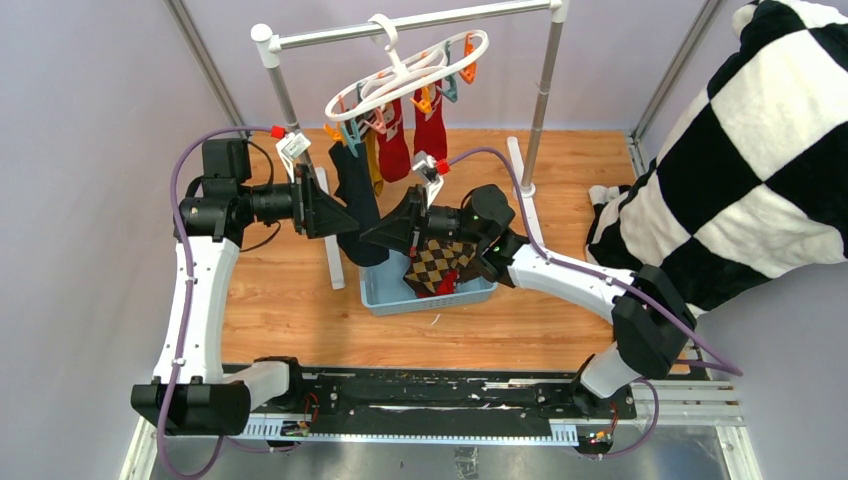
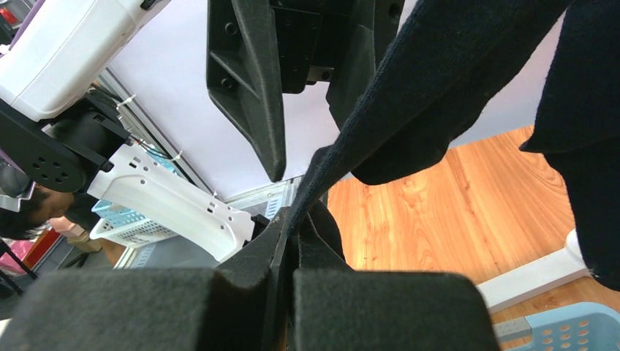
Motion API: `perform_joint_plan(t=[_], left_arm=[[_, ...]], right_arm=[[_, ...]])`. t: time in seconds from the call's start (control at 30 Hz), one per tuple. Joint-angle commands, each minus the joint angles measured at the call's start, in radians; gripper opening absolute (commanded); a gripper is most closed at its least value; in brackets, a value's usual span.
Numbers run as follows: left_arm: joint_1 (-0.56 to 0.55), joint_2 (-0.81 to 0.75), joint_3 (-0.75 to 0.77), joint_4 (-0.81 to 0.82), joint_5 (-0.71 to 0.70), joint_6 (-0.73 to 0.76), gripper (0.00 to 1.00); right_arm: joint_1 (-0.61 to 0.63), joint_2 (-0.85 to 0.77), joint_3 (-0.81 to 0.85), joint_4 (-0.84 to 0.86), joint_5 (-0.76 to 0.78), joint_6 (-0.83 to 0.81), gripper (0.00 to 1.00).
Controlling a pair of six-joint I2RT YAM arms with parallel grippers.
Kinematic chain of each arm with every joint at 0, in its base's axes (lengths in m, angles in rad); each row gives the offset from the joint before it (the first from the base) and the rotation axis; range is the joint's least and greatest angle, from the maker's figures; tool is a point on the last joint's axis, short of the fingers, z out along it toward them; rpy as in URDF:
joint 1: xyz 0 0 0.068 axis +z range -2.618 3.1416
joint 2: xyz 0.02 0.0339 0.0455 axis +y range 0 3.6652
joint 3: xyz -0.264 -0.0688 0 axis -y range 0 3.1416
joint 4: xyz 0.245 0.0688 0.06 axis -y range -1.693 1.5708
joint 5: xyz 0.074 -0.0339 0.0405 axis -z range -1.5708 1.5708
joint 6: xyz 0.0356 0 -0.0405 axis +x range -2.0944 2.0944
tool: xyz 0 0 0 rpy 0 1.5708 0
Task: Remove the socks clipped to the hanger
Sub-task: Remove the sock from the hanger.
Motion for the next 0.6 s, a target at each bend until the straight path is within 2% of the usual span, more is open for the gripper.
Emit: perform_joint_plan(t=[0.0, 0.27, 0.3, 0.4, 0.5, 0.57], left_arm=[[-0.006, -0.005, 0.019, -0.012, 0.012, 0.006, 0.49], [-0.006, -0.002, 0.020, -0.012, -0.013, 0.003, 0.19], [-0.006, -0.002, 0.024, -0.012, -0.018, 0.003, 0.15], [-0.007, -0.005, 0.028, -0.011, -0.050, 0.006, 0.00], [-0.012, -0.012, 0.029, -0.010, -0.099, 0.014, 0.00], [-0.012, -0.015, 0.030, -0.010, -0.125, 0.022, 0.00]], right_arm=[[-0.009, -0.003, 0.023, 0.014, -0.024, 0.012, 0.03], [-0.009, -0.016, 0.015, -0.021, -0.012, -0.005, 0.12], [-0.009, -0.019, 0.013, -0.027, -0.009, -0.009, 0.16], [-0.010, -0.049, 0.005, -0.081, 0.044, -0.049, 0.38], [-0.010, -0.110, 0.018, -0.236, 0.196, -0.143, 0.60], [-0.009, -0.133, 0.052, -0.323, 0.306, -0.194, 0.66]])
